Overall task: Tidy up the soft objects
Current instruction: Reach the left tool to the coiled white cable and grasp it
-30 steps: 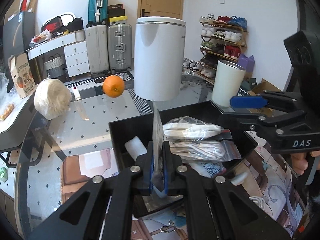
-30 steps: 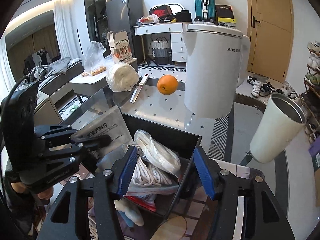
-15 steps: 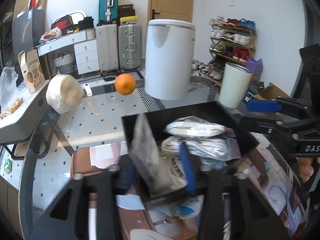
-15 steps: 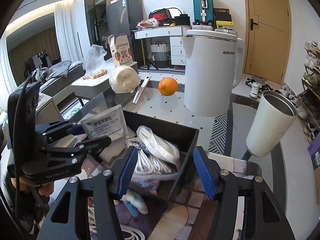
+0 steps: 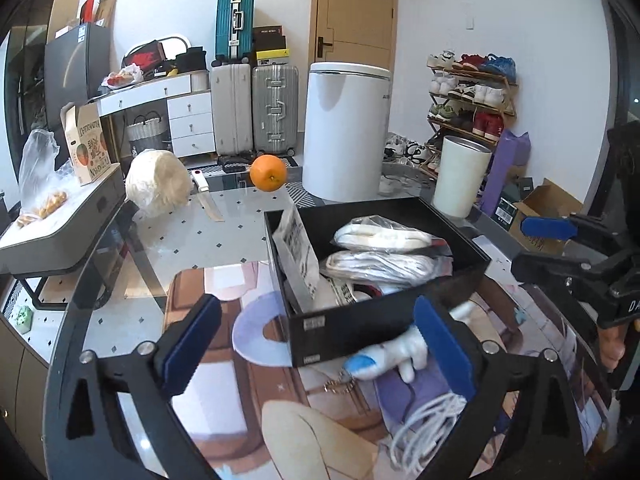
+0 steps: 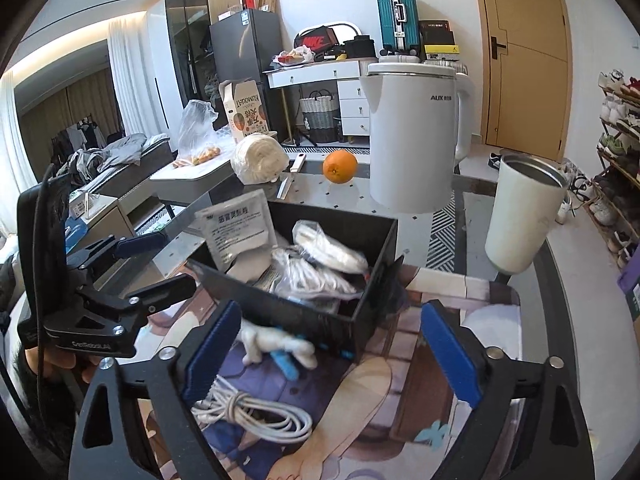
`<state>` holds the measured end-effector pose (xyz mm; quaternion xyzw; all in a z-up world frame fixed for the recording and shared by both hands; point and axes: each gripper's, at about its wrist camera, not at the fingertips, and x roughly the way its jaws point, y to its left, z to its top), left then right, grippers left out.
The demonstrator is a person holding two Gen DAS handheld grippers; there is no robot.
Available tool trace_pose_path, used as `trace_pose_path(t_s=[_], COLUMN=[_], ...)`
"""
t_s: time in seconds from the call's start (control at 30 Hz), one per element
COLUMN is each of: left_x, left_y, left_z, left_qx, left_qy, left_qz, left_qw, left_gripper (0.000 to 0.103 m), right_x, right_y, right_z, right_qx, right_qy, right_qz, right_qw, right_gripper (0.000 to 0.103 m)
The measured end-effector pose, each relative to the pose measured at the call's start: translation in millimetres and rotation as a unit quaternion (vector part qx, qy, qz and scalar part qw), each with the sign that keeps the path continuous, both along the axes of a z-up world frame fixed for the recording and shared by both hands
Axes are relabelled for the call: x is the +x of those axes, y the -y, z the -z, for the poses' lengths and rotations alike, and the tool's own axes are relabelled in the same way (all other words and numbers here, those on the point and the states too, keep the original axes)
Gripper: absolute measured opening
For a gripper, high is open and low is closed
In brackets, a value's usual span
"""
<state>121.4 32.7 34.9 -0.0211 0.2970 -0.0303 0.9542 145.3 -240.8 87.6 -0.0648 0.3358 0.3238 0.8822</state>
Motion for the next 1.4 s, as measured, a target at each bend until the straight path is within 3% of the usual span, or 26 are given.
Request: trace_pose_path(t_s=[0.13, 0.67, 1.4], left_x=[-11.7, -44.3, -27.8], left_y=[1.7, 22.5, 71.1], left_z=[0.0, 12.8, 41.3], left_qx=[-0.004, -0.010, 0.029], left_qy=[0.003, -0.020, -0.096], left_qz=[0.000, 0.039, 0.086], left_qw=[1.0000, 0.9990, 0.9913], left_gripper=[0.102, 0.103, 0.103], right_x=[-10.5, -21.9, -7.8], right_y=[2.6, 9.0, 28.3], right_z=[3.6, 11.8, 32.3], right_qx=[-0.001, -0.030, -0.036], right_qy=[0.002, -0.004, -0.045], right_qz=[0.002, -0.014, 0.004], right_qw=[1.000, 0.999, 0.998], right_gripper=[0.102, 0.102, 0.102])
